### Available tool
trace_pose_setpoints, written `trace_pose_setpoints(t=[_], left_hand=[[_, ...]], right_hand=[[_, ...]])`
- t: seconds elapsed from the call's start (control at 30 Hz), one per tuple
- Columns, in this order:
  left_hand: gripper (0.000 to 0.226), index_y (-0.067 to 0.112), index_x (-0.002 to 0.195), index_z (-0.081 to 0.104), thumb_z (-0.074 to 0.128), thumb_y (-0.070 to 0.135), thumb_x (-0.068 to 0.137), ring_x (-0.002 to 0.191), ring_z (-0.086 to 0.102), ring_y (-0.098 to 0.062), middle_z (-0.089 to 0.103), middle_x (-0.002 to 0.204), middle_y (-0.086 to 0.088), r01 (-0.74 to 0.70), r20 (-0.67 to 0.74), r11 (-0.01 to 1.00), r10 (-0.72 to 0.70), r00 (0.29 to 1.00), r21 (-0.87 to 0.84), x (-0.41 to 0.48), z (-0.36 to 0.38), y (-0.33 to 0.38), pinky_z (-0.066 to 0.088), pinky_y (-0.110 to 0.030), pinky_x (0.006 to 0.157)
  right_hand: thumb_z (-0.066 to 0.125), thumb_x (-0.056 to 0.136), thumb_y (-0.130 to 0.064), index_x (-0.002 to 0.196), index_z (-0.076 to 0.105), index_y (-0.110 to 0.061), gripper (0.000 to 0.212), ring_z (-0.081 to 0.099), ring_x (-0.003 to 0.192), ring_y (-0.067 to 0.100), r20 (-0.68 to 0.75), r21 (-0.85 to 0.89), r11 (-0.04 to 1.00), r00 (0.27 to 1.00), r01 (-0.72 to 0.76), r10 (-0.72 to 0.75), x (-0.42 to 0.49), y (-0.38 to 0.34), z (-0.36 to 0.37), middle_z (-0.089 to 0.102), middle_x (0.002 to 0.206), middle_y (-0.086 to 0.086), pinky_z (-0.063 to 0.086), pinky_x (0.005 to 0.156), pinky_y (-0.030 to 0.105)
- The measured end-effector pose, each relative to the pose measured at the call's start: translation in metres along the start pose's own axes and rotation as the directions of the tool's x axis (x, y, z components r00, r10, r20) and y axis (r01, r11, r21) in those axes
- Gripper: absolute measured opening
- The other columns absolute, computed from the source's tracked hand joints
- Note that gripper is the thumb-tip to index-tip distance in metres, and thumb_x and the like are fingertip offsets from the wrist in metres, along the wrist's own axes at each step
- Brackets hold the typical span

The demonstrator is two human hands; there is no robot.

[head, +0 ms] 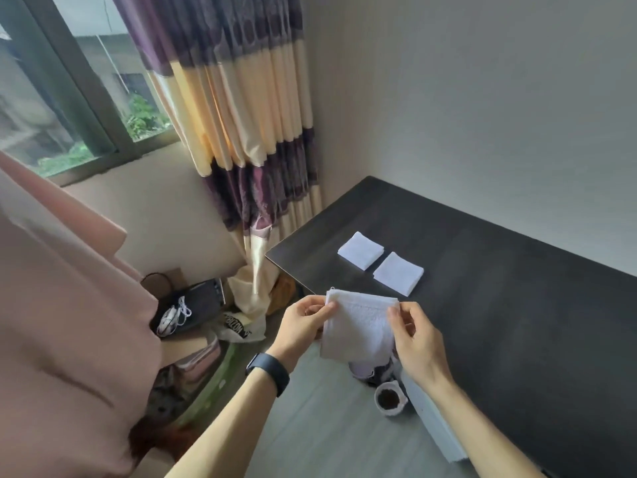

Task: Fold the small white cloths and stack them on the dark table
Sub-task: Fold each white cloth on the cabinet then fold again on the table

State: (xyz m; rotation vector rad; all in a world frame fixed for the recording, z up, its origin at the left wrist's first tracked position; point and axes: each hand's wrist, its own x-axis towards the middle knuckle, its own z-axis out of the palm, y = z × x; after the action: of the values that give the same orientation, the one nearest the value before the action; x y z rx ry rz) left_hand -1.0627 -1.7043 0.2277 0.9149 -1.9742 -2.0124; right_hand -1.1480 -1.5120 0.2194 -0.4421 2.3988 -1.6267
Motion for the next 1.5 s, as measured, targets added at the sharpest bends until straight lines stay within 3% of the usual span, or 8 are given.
trace_pose_setpoints(t=[0.33, 0.4, 0.53, 0.83, 1.0, 1.13, 1.3, 1.5], left_hand=[[0.031, 0.026, 0.086, 0.074, 0.075, 0.052, 0.070, 0.074, 0.064, -0.019, 0.072, 0.082, -0.006, 0.066, 0.090, 0.986, -0.080, 0.993, 0.156, 0.197, 0.000, 0.009, 0.056, -0.042, 0.074], [0.024, 0.024, 0.086, 0.074, 0.076, 0.046, 0.078, 0.073, 0.066, -0.015, 0.074, 0.084, -0.002, 0.070, 0.083, 0.976, -0.088, 0.993, 0.206, 0.230, 0.005, 0.013, 0.057, -0.040, 0.073], [0.019, 0.023, 0.090, 0.074, 0.072, 0.041, 0.088, 0.078, 0.067, -0.005, 0.074, 0.089, 0.007, 0.077, 0.096, 0.940, -0.115, 0.989, 0.332, 0.289, 0.015, 0.015, 0.051, -0.020, 0.067], [0.015, 0.022, 0.089, 0.075, 0.076, 0.037, 0.086, 0.076, 0.068, -0.010, 0.074, 0.081, 0.009, 0.154, 0.127, 0.894, -0.226, 0.966, 0.421, 0.402, 0.023, -0.001, 0.057, -0.030, 0.078], [0.022, 0.021, 0.091, 0.075, 0.075, 0.042, 0.083, 0.085, 0.071, -0.016, 0.076, 0.086, 0.005, 0.175, 0.192, 0.872, -0.289, 0.938, 0.456, 0.466, 0.024, -0.014, 0.059, -0.040, 0.086], [0.025, 0.028, 0.093, 0.070, 0.069, 0.051, 0.084, 0.090, 0.070, -0.016, 0.074, 0.091, 0.009, 0.177, 0.250, 0.834, -0.348, 0.904, 0.523, 0.516, 0.036, -0.025, 0.058, -0.038, 0.084], [0.016, 0.031, 0.093, 0.067, 0.065, 0.047, 0.090, 0.088, 0.068, -0.010, 0.072, 0.093, 0.012, 0.167, 0.294, 0.808, -0.387, 0.874, 0.565, 0.560, 0.059, -0.039, 0.059, -0.037, 0.083], [0.009, 0.034, 0.090, 0.065, 0.065, 0.043, 0.092, 0.090, 0.068, -0.009, 0.071, 0.092, 0.014, 0.150, 0.318, 0.790, -0.402, 0.858, 0.595, 0.586, 0.069, -0.052, 0.058, -0.032, 0.083]], right_hand=[[0.055, 0.099, -0.039, 0.094, 0.062, -0.029, 0.013, 0.061, 0.083, -0.008, 0.006, 0.027, 0.983, 0.983, -0.181, 0.181, 0.158, 0.029, 0.045, 0.070, 0.085, -0.013, 0.044, 0.065, 0.005], [0.054, 0.099, -0.039, 0.094, 0.061, -0.031, 0.012, 0.061, 0.085, -0.010, 0.018, 0.030, 0.975, 0.975, -0.220, 0.220, 0.187, 0.038, 0.052, 0.070, 0.088, -0.013, 0.044, 0.065, 0.005], [0.052, 0.099, -0.043, 0.093, 0.059, -0.032, 0.015, 0.063, 0.085, -0.002, 0.013, 0.020, 0.955, 0.955, -0.296, 0.295, 0.237, 0.055, 0.067, 0.069, 0.089, -0.013, 0.047, 0.064, 0.009], [0.047, 0.100, -0.044, 0.102, 0.055, -0.027, 0.020, 0.060, 0.089, 0.002, 0.007, -0.005, 0.887, 0.887, -0.462, 0.462, 0.315, 0.088, 0.106, 0.064, 0.098, -0.013, 0.040, 0.062, 0.014], [0.048, 0.101, -0.039, 0.103, 0.056, -0.023, 0.019, 0.059, 0.086, 0.001, -0.092, 0.055, 0.823, 0.817, -0.566, 0.569, 0.353, 0.100, 0.134, 0.063, 0.094, -0.012, 0.042, 0.062, 0.013], [0.041, 0.103, -0.041, 0.100, 0.053, -0.023, 0.021, 0.060, 0.081, 0.012, -0.225, 0.067, 0.764, 0.736, -0.642, 0.639, 0.387, 0.111, 0.160, 0.061, 0.087, -0.013, 0.050, 0.066, 0.027], [0.037, 0.104, -0.038, 0.100, 0.050, -0.019, 0.023, 0.055, 0.077, 0.008, -0.356, -0.002, 0.706, 0.660, -0.709, 0.662, 0.423, 0.129, 0.176, 0.062, 0.091, -0.001, 0.037, 0.057, 0.016], [0.036, 0.104, -0.041, 0.100, 0.050, -0.021, 0.025, 0.056, 0.076, 0.012, -0.379, -0.104, 0.625, 0.612, -0.774, 0.695, 0.442, 0.156, 0.185, 0.063, 0.093, -0.002, 0.036, 0.058, 0.016]])
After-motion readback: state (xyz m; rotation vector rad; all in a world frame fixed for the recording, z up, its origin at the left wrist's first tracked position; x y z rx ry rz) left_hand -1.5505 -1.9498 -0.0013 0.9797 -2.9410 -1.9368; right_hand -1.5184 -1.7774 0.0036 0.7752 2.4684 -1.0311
